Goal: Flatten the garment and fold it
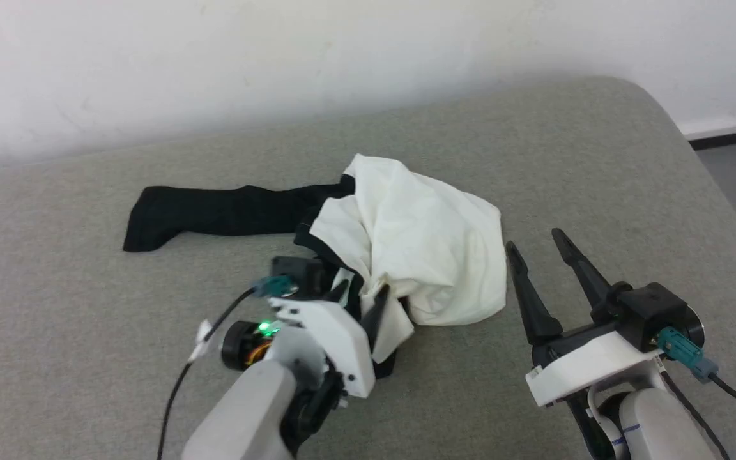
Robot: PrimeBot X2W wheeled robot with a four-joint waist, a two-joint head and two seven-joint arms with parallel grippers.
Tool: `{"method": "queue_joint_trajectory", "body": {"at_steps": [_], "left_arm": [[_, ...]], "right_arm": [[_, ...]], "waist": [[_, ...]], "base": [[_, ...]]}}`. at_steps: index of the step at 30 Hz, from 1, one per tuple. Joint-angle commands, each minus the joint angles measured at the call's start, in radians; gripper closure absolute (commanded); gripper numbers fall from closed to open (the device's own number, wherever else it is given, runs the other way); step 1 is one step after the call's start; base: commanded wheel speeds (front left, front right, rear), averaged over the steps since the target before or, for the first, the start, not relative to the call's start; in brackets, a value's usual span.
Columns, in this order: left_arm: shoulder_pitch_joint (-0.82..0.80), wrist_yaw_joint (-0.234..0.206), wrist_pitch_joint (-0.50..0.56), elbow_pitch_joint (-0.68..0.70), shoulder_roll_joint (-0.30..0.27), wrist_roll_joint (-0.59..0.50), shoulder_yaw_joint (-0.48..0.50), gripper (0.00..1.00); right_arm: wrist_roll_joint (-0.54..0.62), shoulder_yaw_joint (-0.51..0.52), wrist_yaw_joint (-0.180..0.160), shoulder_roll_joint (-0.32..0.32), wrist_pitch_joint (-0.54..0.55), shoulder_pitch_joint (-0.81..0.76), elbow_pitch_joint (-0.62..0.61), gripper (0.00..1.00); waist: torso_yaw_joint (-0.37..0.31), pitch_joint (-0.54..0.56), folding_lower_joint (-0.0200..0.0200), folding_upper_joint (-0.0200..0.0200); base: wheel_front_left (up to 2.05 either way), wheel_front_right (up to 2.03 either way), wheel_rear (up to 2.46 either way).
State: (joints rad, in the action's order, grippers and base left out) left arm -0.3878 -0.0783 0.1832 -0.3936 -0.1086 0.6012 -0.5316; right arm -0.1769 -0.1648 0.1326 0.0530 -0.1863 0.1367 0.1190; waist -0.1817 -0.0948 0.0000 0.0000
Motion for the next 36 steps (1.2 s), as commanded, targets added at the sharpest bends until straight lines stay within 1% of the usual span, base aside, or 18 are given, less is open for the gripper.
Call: {"method": "queue_joint_trajectory", "body": {"at_steps": [1, 6, 9, 11, 14, 17, 19, 22, 23, 25, 29, 32, 36], "left_arm": [[0.034, -0.017, -0.031, 0.028, -0.018, 0.004, 0.018, 0.00], [0.146, -0.102, -0.189, 0.169, -0.073, -0.027, 0.097, 0.00], [0.210, -0.151, -0.286, 0.231, -0.098, -0.052, 0.141, 0.00], [0.243, -0.171, -0.328, 0.247, -0.111, -0.067, 0.157, 0.00], [0.263, -0.176, -0.352, 0.249, -0.116, -0.072, 0.159, 0.00], [0.243, -0.168, -0.336, 0.229, -0.110, -0.076, 0.140, 0.00], [0.203, -0.151, -0.318, 0.202, -0.097, -0.076, 0.121, 0.00], [0.123, -0.130, -0.286, 0.134, -0.070, -0.078, 0.093, 0.00], [0.123, -0.130, -0.286, 0.134, -0.070, -0.078, 0.093, 0.00], [0.071, -0.120, -0.261, 0.082, -0.047, -0.074, 0.079, 0.00], [-0.011, -0.102, -0.164, -0.035, -0.025, -0.069, 0.044, 0.00], [-0.048, -0.099, -0.073, -0.108, -0.018, -0.059, 0.025, 0.00], [-0.077, -0.094, 0.035, -0.167, -0.016, -0.035, 0.014, 0.00]], "right_arm": [[0.003, 0.003, -0.002, -0.003, 0.001, -0.014, -0.005, 0.00], [0.015, 0.013, -0.002, -0.003, 0.015, -0.031, -0.016, 0.00], [0.019, 0.019, -0.002, -0.003, 0.024, -0.042, -0.027, 0.00], [0.023, 0.018, -0.002, -0.003, 0.032, -0.046, -0.036, 0.00], [0.028, 0.019, -0.002, -0.003, 0.044, -0.047, -0.049, 0.00], [0.030, 0.023, -0.002, -0.003, 0.050, -0.042, -0.061, 0.00], [0.029, 0.022, -0.002, -0.003, 0.051, -0.034, -0.067, 0.00], [0.026, 0.012, -0.002, -0.003, 0.051, -0.023, -0.068, 0.00], [0.026, 0.012, -0.002, -0.003, 0.051, -0.023, -0.068, 0.00], [0.020, 0.005, -0.002, -0.003, 0.049, -0.017, -0.063, 0.00], [0.009, -0.007, -0.002, -0.003, 0.041, -0.004, -0.049, 0.00], [0.001, -0.009, -0.002, -0.003, 0.032, 0.003, -0.041, 0.00], [-0.003, -0.005, -0.002, -0.003, 0.021, 0.004, -0.031, 0.00]], "waist": [[0.020, 0.012, 0.0000, 0.0000], [0.057, 0.023, 0.0000, 0.0000], [0.083, 0.027, 0.0000, 0.0000], [0.099, 0.027, 0.0000, 0.0000], [0.117, 0.022, 0.0000, 0.0000], [0.129, 0.008, 0.0000, 0.0000], [0.133, -0.007, 0.0000, 0.0000], [0.127, -0.025, 0.0000, 0.0000], [0.127, -0.025, 0.0000, 0.0000], [0.116, -0.035, 0.0000, 0.0000], [0.080, -0.050, 0.0000, 0.0000], [0.052, -0.058, 0.0000, 0.0000], [0.029, -0.065, 0.0000, 0.0000]], "base": [[0.00, 0.00, 0.00], [0.00, 0.00, 0.00], [0.00, 0.00, 0.00], [0.00, 0.00, 0.00], [0.00, 0.00, 0.00], [0.00, 0.00, 0.00], [0.00, 0.00, 0.00], [0.00, 0.00, 0.00], [0.00, 0.00, 0.00], [0.00, 0.00, 0.00], [0.00, 0.00, 0.00], [0.00, 0.00, 0.00], [0.00, 0.00, 0.00]]}}
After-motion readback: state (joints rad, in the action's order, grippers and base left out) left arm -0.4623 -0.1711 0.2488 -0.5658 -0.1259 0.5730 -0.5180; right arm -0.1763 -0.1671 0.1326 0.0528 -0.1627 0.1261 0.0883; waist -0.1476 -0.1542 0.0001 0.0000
